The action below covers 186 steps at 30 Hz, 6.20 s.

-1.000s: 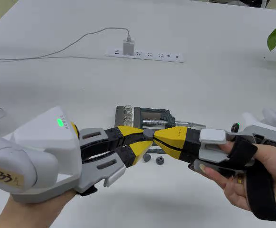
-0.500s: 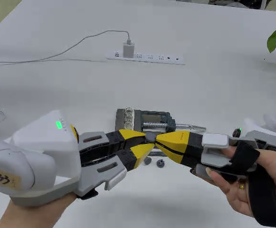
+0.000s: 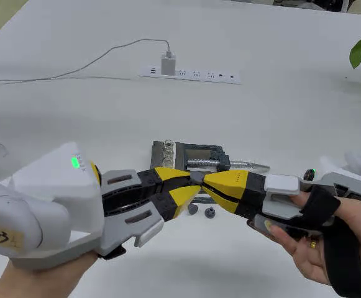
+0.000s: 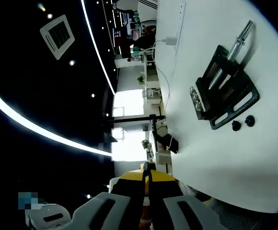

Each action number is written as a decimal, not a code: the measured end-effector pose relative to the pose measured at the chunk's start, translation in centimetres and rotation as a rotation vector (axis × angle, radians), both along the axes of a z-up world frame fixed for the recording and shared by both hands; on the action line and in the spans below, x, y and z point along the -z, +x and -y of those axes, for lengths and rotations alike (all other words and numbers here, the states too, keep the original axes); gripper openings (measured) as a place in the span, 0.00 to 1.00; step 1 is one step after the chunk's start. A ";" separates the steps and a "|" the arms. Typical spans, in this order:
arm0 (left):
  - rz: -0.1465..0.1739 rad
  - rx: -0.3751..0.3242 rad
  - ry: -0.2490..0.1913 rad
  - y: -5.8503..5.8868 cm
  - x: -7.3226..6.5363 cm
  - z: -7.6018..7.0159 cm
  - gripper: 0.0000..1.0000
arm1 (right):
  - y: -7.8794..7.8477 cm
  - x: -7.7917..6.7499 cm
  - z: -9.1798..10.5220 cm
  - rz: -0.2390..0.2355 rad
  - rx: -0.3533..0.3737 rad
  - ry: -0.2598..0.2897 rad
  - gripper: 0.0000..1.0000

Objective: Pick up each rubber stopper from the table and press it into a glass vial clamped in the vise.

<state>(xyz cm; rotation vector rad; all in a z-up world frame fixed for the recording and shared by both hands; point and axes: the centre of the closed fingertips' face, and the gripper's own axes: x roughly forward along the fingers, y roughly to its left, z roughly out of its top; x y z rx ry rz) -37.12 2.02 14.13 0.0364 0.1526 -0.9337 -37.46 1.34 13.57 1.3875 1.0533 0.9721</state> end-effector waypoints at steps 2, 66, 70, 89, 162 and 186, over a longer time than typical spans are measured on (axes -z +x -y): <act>0.006 -0.005 0.000 0.1 -0.1 -0.1 0.04 | 0.7 0.0 0.2 0.016 0.038 -0.010 0.00; -0.077 0.182 0.199 -2.7 4.9 2.4 0.03 | -3.2 4.2 0.9 1.463 -1.023 -0.718 0.11; -0.074 0.185 0.200 -2.8 4.9 2.4 0.03 | -3.3 4.3 1.0 1.466 -1.039 -0.722 0.10; -0.093 0.203 0.205 -3.3 5.2 2.6 0.03 | -3.8 5.0 1.2 1.520 -1.143 -0.747 0.08; -0.217 -0.220 0.206 0.0 9.8 -7.7 0.99 | 2.3 6.0 0.8 1.411 -1.217 -0.888 0.06; -0.241 -0.226 0.188 0.0 10.6 -8.1 0.99 | 10.3 4.9 -1.4 1.503 -1.374 -1.022 0.06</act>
